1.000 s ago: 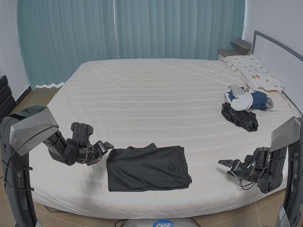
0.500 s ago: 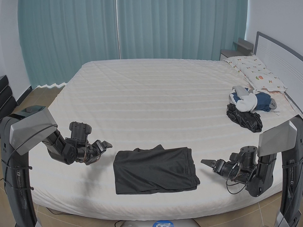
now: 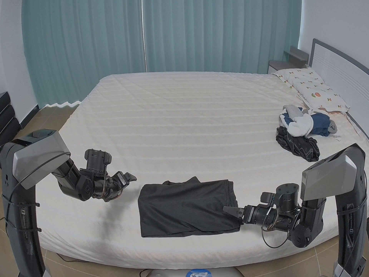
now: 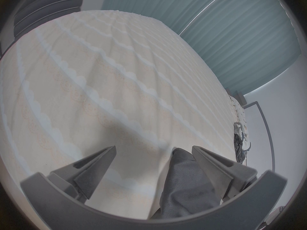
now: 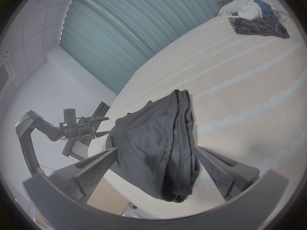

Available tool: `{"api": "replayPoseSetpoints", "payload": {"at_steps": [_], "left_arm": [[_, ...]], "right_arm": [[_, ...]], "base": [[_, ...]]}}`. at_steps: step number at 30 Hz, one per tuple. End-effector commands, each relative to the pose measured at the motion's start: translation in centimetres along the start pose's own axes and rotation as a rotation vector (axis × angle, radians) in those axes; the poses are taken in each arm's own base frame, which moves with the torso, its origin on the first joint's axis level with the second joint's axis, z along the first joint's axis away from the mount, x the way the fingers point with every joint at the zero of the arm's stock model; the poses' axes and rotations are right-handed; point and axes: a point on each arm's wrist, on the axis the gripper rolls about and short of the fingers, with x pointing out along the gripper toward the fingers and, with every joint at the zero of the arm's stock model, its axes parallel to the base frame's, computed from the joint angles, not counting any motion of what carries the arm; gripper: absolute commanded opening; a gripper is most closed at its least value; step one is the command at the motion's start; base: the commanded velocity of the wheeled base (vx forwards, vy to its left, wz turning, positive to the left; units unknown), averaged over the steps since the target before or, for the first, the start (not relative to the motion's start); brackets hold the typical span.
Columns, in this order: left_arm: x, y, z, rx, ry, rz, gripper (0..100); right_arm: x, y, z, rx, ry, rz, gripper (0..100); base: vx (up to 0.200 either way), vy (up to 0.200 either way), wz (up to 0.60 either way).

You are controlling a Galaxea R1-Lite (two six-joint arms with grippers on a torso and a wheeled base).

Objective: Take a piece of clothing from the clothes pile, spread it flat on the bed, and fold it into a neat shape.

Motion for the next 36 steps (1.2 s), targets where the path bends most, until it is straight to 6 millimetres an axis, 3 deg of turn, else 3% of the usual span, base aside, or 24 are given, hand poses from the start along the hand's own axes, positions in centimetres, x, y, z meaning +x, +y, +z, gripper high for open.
{"api": "replayPoseSetpoints", "payload": {"at_steps": [1, 11, 12, 35, 36], "left_arm": [[0.1, 0.0, 0.0, 0.000, -0.001, -0.001, 100], [0.2, 0.0, 0.1, 0.000, -0.001, -0.001, 100], [0.2, 0.0, 0.1, 0.000, -0.001, -0.001, 100], [0.2, -0.1, 0.2, -0.006, -0.003, -0.003, 100], [0.2, -0.2, 0.2, -0.006, -0.006, -0.005, 100]], "right_arm": [[0.3, 0.6, -0.8, -0.013, 0.027, 0.022, 100], [0.7, 1.1, -1.6, -0.058, 0.060, 0.034, 100], [0.6, 0.7, -1.8, -0.067, 0.082, 0.013, 0], [-1.9, -0.9, -2.8, -0.106, 0.153, -0.041, 0], [-1.9, -0.9, -2.8, -0.112, 0.151, -0.041, 100]], "base": [[0.000, 0.000, 0.00], [0.000, 0.000, 0.00], [0.000, 0.000, 0.00], [0.000, 0.000, 0.00], [0.000, 0.000, 0.00]]}}
